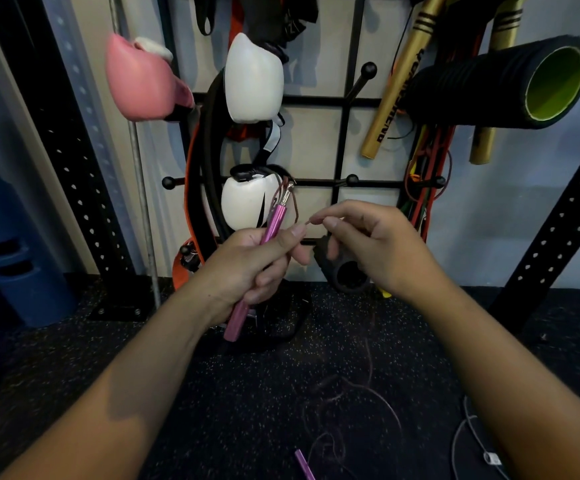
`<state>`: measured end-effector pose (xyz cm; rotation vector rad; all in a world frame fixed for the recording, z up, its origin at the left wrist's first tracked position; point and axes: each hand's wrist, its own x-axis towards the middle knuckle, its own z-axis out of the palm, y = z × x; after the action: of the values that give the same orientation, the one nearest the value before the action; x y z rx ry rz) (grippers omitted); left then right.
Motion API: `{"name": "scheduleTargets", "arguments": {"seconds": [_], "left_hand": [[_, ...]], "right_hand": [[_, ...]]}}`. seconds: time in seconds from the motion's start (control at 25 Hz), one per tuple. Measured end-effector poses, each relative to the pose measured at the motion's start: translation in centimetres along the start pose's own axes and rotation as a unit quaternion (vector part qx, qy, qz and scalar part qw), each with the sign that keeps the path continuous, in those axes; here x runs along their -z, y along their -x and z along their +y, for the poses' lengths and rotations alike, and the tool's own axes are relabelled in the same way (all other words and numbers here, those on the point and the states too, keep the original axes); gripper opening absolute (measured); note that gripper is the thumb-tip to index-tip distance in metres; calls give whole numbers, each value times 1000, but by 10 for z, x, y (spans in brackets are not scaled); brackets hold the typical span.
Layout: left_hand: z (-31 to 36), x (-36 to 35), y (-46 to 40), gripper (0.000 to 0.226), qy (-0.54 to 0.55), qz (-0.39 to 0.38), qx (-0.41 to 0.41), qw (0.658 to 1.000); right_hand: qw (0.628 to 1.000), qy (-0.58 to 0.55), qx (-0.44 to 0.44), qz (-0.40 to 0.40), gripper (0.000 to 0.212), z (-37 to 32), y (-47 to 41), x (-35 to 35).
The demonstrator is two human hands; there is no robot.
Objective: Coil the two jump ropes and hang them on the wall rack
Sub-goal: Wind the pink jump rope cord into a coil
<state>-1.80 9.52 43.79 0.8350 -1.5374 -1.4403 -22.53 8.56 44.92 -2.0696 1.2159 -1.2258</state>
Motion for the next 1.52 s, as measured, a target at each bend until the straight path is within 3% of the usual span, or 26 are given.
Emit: {"name": "scheduleTargets", "arguments": {"seconds": [0.12, 0.2, 0.28, 0.36, 0.44, 0.52, 0.64, 0.72, 0.76, 0.92, 1.08, 1.2, 1.52], "left_hand": [[13, -6, 6, 34, 157, -58, -11, 986], [20, -12, 3, 36, 300, -43, -60, 951], [20, -10, -6, 37, 338, 5, -124, 933], [17, -3, -11, 36, 243, 77, -152, 955], [14, 6, -7, 33, -7, 124, -130, 984], [10, 11, -1, 26, -212, 98, -75, 969], [6, 4, 3, 36, -211, 36, -15, 977], [8, 0, 3, 43, -183, 5, 7, 983], [10, -1, 3, 42, -157, -5, 13, 988], [13, 0, 2, 30, -54, -23, 11, 998], [7, -4, 0, 35, -50, -18, 2, 999], [7, -4, 0, 34, -38, -20, 8, 999], [7, -7, 3, 40, -46, 2, 0, 999]], "right_hand": [[991, -73, -86, 77, 29, 14, 4, -9], [985, -82, -153, -17, 36, 24, 13, -22], [969, -61, -168, -168, 39, 26, 24, -38], [948, -49, -147, -277, 36, 9, 30, -49], [950, 22, -79, -301, 31, -9, 26, -42], [967, 109, 2, -231, 24, -26, 16, -23], [997, 63, -2, -45, 11, -30, 8, 3], [996, 84, -17, 35, 35, -23, 9, 5], [996, 79, -25, 36, 39, -22, 10, 4], [999, -31, -23, -31, 16, -14, 5, 8], [998, -24, -30, 51, 19, -6, 5, 6], [999, -28, -20, 37, 14, -5, 3, 4], [999, 3, -9, 35, 24, -6, 4, 9]]}}
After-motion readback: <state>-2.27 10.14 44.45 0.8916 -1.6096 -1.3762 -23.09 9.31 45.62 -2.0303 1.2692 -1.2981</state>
